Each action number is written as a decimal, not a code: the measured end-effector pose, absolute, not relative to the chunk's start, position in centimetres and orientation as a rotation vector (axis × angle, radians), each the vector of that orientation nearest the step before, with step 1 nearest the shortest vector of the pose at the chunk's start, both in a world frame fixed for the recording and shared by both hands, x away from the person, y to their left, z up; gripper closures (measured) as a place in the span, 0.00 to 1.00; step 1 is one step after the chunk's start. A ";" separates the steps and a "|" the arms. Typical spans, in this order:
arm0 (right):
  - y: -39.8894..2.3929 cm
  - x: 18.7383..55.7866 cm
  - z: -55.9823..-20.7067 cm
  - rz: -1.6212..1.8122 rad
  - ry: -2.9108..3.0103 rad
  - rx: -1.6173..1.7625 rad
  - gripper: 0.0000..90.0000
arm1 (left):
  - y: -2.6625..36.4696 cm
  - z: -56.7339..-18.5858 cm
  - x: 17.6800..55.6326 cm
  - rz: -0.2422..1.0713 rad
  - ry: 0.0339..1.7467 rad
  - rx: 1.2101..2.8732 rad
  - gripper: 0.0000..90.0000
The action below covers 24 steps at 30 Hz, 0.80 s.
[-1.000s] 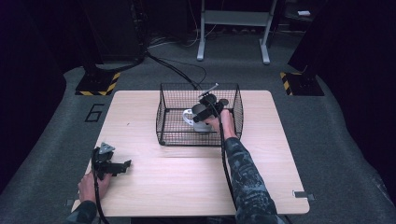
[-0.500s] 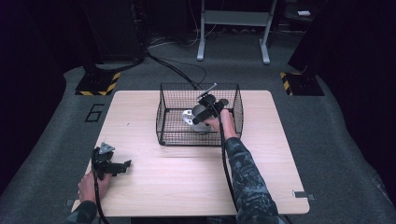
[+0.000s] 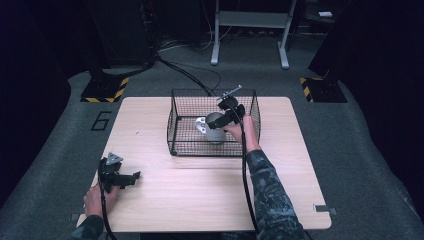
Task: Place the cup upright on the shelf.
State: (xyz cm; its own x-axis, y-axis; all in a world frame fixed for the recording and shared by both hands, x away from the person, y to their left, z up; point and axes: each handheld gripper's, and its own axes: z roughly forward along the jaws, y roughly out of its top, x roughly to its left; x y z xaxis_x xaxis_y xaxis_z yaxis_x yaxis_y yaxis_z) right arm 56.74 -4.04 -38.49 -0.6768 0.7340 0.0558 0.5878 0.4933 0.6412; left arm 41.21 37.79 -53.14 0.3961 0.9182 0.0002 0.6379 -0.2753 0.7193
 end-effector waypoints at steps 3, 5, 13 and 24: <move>-4.4 55.5 -37.3 0.986 2.504 1.086 0.00 | 37.8 -53.1 41.2 0.564 1.325 2.016 0.00; -4.6 54.7 -36.7 0.998 2.495 1.067 0.00 | 37.8 -53.1 41.2 0.563 1.325 2.015 0.00; -6.0 50.5 -34.7 1.032 2.468 0.978 0.00 | 37.8 -53.1 41.2 0.563 1.325 2.016 0.00; -9.6 45.7 -35.8 1.033 2.429 0.965 0.00 | 37.8 -53.1 41.2 0.563 1.324 2.018 0.00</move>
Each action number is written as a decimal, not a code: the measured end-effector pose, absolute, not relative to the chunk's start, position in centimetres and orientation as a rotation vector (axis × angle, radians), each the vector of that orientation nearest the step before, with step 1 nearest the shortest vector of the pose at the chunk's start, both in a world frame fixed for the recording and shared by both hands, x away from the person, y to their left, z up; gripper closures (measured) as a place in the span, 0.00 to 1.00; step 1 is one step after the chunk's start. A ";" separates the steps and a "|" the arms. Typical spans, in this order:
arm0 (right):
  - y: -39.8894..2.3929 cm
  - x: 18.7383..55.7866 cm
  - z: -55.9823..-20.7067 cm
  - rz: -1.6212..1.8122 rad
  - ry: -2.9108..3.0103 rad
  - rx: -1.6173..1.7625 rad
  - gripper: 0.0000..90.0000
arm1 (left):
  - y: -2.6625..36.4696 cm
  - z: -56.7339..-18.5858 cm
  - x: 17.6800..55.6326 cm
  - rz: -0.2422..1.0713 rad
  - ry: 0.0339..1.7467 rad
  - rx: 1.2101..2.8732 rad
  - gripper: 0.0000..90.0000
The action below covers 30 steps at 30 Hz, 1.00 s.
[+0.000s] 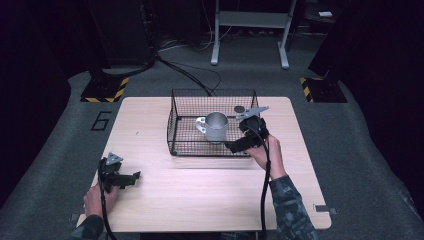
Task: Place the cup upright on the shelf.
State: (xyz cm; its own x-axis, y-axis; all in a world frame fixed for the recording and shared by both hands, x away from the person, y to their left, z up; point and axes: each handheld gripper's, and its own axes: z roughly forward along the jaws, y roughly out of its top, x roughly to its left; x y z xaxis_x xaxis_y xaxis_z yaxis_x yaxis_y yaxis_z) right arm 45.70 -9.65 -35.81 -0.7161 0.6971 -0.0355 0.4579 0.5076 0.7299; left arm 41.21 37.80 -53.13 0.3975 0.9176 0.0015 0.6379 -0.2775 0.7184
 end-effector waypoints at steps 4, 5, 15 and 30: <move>-11.5 44.3 -36.9 1.033 2.405 1.023 0.00 | 37.8 -53.1 41.2 0.565 1.325 2.016 0.00; -12.0 44.0 -37.2 1.028 2.407 1.029 0.00 | 37.8 -53.1 41.2 0.565 1.325 2.017 0.00; -16.9 41.4 -41.5 0.992 2.359 1.161 0.00 | 37.8 -53.1 41.2 0.563 1.325 2.015 0.00; -23.4 37.7 -48.1 0.951 2.227 1.388 0.00 | 37.8 -53.1 41.2 0.563 1.325 2.015 0.00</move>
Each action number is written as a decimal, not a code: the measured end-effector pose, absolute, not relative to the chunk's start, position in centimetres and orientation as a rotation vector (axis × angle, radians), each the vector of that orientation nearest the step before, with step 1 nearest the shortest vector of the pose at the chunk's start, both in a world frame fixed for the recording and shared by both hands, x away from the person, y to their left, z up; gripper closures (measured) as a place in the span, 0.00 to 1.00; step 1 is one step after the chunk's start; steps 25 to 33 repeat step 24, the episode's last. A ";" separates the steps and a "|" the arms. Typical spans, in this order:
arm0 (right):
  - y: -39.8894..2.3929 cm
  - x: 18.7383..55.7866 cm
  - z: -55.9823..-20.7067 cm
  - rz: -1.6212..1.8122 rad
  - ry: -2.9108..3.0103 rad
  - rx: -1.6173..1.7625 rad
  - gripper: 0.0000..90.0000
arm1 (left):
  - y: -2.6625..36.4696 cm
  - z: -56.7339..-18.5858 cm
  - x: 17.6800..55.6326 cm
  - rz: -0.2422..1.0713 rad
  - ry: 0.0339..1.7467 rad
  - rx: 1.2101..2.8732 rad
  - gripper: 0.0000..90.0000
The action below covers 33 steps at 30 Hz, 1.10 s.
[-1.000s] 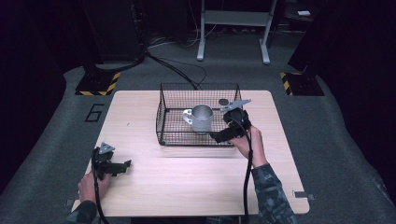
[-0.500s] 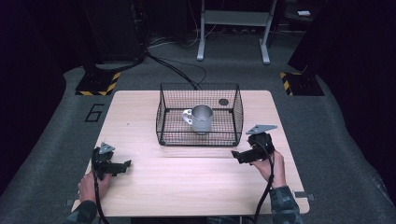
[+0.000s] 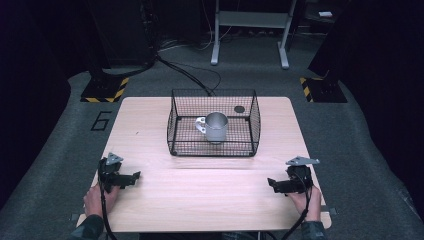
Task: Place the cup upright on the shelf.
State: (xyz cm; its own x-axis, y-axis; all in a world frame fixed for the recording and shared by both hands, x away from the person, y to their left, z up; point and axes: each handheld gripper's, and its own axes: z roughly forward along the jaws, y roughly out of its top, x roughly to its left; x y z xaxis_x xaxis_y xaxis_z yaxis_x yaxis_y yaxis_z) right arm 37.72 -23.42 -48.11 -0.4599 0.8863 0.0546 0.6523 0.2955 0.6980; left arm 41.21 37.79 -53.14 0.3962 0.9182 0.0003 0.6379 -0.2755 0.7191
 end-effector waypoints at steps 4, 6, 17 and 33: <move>-25.1 37.2 -50.3 0.933 2.189 1.437 0.00 | 37.8 -53.1 41.2 0.562 1.325 2.016 0.00; -25.7 36.9 -51.0 0.927 2.188 1.466 0.00 | 37.8 -53.1 41.2 0.563 1.324 2.018 0.00; -27.3 36.1 -53.0 0.892 2.112 1.426 0.00 | 37.8 -53.1 41.2 0.562 1.323 2.017 0.00; -27.2 36.1 -53.1 0.900 2.101 1.432 0.00 | 37.8 -53.1 41.2 0.562 1.323 2.016 0.00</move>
